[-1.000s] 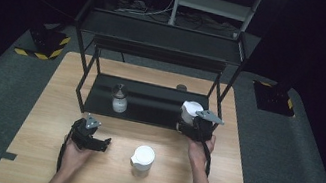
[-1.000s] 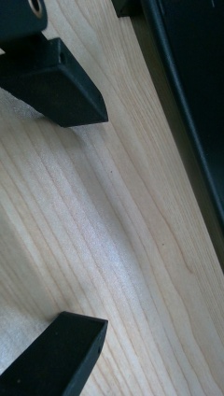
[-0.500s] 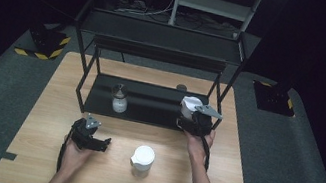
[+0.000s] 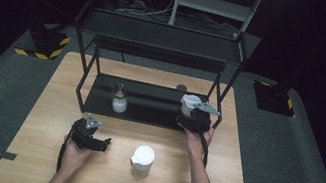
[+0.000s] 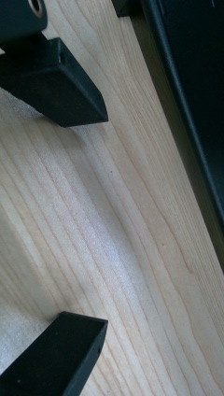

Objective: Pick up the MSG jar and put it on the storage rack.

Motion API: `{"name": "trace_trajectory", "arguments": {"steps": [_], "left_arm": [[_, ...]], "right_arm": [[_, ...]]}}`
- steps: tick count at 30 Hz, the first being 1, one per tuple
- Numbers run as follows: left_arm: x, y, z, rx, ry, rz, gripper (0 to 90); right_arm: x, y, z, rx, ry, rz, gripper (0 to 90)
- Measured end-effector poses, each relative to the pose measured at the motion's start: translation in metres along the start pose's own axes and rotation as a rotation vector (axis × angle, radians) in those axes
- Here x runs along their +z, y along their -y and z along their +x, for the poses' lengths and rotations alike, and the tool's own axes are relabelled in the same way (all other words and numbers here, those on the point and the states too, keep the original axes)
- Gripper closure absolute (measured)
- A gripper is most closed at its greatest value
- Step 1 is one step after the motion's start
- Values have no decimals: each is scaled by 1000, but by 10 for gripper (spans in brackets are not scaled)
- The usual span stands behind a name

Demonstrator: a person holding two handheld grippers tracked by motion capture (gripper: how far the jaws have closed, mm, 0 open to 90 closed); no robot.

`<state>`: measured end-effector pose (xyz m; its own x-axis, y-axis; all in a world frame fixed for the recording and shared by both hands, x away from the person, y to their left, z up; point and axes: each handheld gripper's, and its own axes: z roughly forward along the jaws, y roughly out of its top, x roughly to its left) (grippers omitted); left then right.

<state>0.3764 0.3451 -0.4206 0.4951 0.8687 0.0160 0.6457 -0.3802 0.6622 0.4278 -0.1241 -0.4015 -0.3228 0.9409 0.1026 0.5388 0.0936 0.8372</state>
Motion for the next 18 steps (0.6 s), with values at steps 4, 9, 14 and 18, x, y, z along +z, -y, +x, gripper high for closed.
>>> {"name": "trace_trajectory", "arguments": {"steps": [4, 9, 14, 18], "left_arm": [[0, 0, 0, 0, 0, 0, 32], [0, 0, 0, 0, 0, 0, 32], [0, 0, 0, 0, 0, 0, 32], [0, 0, 0, 0, 0, 0, 32]], "right_arm": [[4, 1, 2, -3, 10, 4, 311], [7, 3, 3, -1, 15, 8, 311], [10, 5, 5, -5, 16, 6, 310], [13, 6, 7, -8, 18, 9, 311]]}}
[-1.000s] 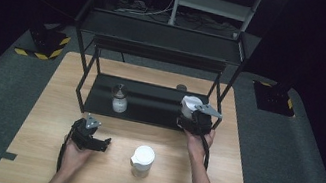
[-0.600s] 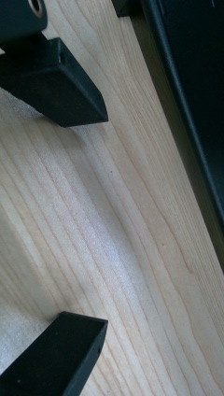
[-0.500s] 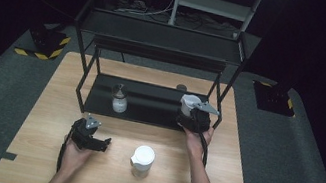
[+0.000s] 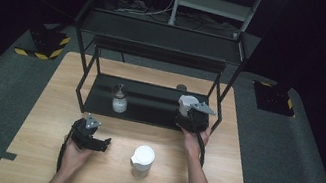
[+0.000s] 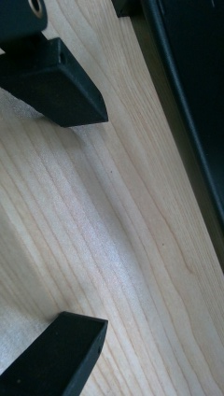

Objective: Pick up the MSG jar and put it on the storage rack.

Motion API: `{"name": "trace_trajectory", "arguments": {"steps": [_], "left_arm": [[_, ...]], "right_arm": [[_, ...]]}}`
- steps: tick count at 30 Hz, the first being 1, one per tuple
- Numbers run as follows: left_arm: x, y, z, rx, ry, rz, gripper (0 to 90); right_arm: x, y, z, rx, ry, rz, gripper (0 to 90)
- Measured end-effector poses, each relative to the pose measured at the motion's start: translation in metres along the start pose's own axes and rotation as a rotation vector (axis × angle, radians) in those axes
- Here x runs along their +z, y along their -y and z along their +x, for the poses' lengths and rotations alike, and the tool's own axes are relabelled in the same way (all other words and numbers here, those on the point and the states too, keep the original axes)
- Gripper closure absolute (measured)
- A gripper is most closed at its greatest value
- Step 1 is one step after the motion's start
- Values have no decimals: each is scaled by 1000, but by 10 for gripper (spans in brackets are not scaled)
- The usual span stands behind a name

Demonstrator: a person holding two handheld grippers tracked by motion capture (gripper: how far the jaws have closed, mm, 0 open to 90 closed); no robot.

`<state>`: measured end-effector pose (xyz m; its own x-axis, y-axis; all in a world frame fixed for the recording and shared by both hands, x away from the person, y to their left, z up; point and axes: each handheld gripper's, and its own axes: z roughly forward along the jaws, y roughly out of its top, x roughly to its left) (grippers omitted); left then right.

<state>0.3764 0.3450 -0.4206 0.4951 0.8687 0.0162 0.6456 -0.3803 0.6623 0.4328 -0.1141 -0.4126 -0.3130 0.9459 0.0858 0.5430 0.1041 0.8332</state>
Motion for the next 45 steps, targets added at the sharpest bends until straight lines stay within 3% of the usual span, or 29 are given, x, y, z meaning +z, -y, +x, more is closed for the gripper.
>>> {"name": "trace_trajectory", "arguments": {"steps": [24, 45], "left_arm": [[0, 0, 0, 0, 0, 0, 32], [0, 0, 0, 0, -1, 0, 33]], "right_arm": [[12, -1, 7, -20, 12, 3, 310], [13, 6, 2, -28, -5, -7, 308]]}}
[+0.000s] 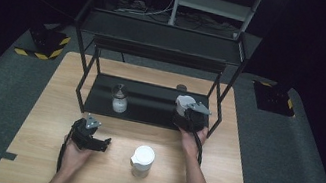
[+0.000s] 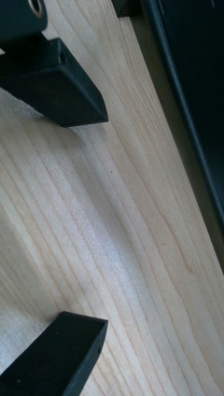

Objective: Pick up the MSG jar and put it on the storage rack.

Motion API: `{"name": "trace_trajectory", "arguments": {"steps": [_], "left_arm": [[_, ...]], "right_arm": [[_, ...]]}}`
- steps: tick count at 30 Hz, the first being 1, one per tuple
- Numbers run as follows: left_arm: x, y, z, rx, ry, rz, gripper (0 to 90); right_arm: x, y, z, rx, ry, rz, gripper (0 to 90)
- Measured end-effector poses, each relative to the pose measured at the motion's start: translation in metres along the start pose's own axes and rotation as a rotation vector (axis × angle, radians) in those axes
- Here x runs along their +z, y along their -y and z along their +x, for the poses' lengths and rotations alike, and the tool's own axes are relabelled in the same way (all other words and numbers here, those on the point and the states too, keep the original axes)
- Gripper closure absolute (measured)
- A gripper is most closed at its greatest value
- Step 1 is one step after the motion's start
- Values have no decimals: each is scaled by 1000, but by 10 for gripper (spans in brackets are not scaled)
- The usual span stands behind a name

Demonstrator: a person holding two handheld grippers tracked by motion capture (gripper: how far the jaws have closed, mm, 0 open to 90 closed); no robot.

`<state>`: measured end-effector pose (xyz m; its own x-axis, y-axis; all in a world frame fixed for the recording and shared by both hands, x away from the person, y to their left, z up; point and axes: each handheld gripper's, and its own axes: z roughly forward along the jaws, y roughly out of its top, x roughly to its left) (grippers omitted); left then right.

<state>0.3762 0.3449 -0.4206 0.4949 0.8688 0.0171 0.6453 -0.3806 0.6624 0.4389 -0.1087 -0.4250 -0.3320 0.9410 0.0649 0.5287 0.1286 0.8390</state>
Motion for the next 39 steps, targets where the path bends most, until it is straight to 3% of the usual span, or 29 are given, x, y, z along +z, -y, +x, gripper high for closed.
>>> {"name": "trace_trajectory", "arguments": {"steps": [11, 16, 23, 39], "left_arm": [[0, 0, 0, 0, 0, 0, 33], [0, 0, 0, 0, 0, 0, 33], [0, 0, 0, 0, 0, 0, 33], [0, 0, 0, 1, 0, 0, 34]], "right_arm": [[0, -2, -3, -3, -12, 8, 302], [-1, 3, -8, 25, -31, -8, 198], [-3, 6, -13, 43, -41, -5, 119], [-17, 11, -12, -2, -54, -26, 109]]}}
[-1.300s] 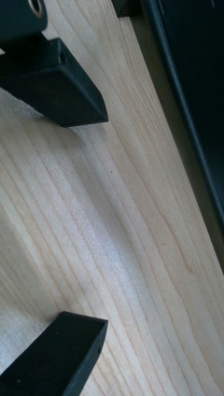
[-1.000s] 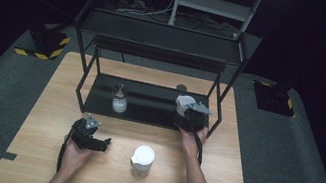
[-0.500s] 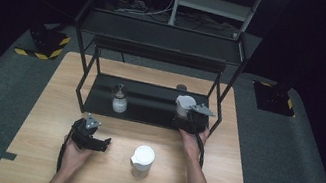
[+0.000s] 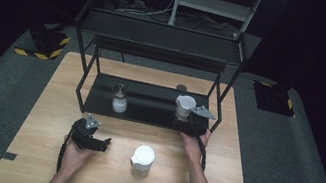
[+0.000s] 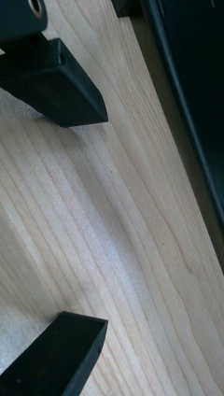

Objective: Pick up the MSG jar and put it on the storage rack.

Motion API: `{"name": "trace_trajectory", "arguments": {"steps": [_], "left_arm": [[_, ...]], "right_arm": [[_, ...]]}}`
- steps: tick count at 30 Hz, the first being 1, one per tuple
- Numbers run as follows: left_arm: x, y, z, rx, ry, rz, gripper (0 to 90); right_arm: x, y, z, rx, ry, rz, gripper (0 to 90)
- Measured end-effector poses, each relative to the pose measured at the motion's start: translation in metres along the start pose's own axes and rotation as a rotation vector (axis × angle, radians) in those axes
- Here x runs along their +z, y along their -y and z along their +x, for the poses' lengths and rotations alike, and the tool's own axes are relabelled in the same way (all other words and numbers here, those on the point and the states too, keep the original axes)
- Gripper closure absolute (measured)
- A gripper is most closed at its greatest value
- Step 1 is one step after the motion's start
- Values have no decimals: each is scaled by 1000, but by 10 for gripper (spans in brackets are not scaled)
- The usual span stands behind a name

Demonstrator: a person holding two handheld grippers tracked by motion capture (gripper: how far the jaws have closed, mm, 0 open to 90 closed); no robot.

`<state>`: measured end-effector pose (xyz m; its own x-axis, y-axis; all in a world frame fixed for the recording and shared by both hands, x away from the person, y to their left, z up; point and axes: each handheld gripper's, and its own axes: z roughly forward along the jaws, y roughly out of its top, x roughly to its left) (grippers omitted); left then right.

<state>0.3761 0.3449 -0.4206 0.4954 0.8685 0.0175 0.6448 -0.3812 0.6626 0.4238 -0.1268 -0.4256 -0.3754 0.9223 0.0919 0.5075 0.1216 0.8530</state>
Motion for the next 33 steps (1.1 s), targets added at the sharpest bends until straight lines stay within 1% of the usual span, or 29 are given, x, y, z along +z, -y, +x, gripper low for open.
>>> {"name": "trace_trajectory", "arguments": {"steps": [9, 16, 25, 33], "left_arm": [[0, 0, 0, 0, 0, 0, 35], [0, 0, 0, 0, 0, 0, 35], [0, 0, 0, 1, 0, 0, 35], [0, 0, 0, 0, 0, 0, 35]], "right_arm": [[-8, 1, 0, -9, 1, -9, 109], [-16, 3, 1, -31, 0, -30, 110], [-25, 5, 1, -37, -5, -48, 109], [-34, 8, -1, -51, -6, -63, 108]]}}
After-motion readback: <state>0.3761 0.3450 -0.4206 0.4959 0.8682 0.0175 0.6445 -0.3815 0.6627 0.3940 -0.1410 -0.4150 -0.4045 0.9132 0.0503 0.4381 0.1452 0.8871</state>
